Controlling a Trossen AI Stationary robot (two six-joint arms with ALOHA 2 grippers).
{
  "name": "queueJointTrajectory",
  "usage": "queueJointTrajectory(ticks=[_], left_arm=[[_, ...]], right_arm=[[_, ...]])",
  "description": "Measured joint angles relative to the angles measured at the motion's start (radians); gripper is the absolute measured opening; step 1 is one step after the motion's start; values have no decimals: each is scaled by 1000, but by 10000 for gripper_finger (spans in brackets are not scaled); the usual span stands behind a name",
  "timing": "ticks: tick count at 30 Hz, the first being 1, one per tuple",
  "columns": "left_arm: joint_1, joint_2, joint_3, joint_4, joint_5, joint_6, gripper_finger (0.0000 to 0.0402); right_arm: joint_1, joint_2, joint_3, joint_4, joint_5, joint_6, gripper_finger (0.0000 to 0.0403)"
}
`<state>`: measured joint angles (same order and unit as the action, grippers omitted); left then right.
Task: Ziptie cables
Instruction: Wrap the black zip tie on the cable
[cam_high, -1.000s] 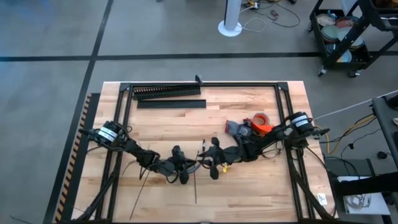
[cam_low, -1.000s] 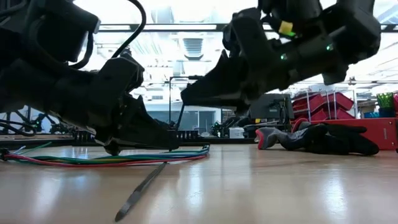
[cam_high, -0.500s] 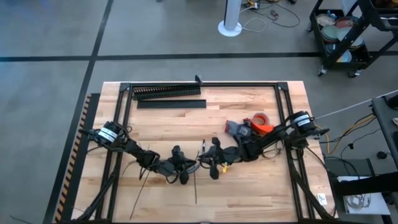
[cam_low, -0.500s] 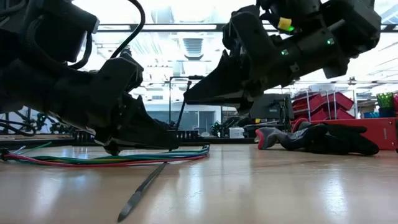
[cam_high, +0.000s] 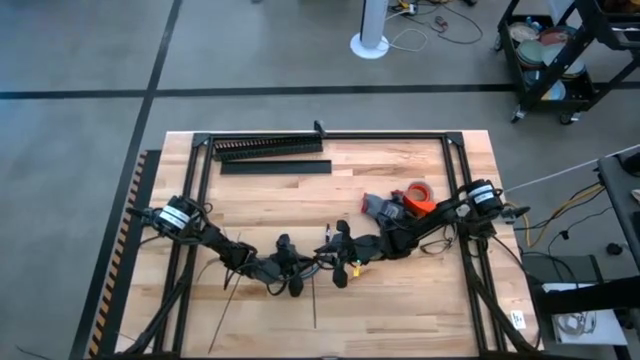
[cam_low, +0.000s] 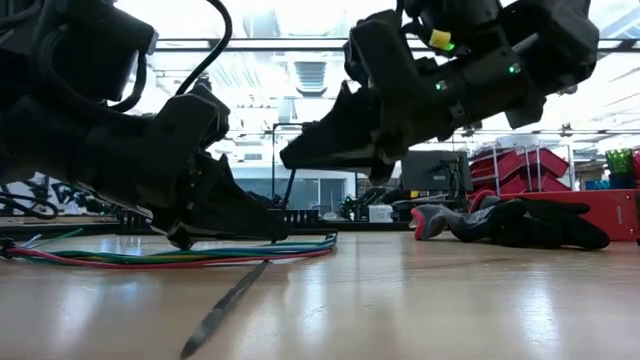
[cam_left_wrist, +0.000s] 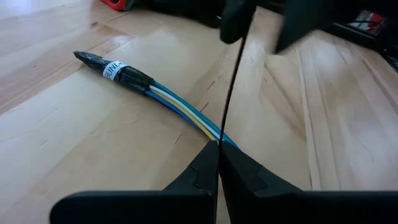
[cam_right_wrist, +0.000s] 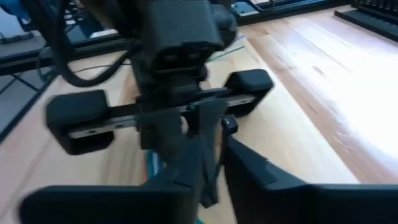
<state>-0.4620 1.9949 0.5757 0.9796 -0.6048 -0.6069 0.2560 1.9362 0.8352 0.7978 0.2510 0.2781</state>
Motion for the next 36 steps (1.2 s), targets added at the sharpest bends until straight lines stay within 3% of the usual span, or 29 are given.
queueJointTrajectory(ticks=[3,7,19,30,36], left_arm=[[-1,0,-1,1,0,1,0],[-2,0,-2,1,0,12,0],[7,-50,-30,3,7,60,27],[10,-58,-66,55,-8,99,53],[11,-60,-97,182,-12,166,46]], right_arm=[[-2,0,-2,-4,4,-7,8],[-4,0,7,-23,-8,-14,3],[-23,31,149,-272,-76,-142,0],[-58,32,160,-266,-175,-192,0],[-76,32,160,-269,-207,-194,0]])
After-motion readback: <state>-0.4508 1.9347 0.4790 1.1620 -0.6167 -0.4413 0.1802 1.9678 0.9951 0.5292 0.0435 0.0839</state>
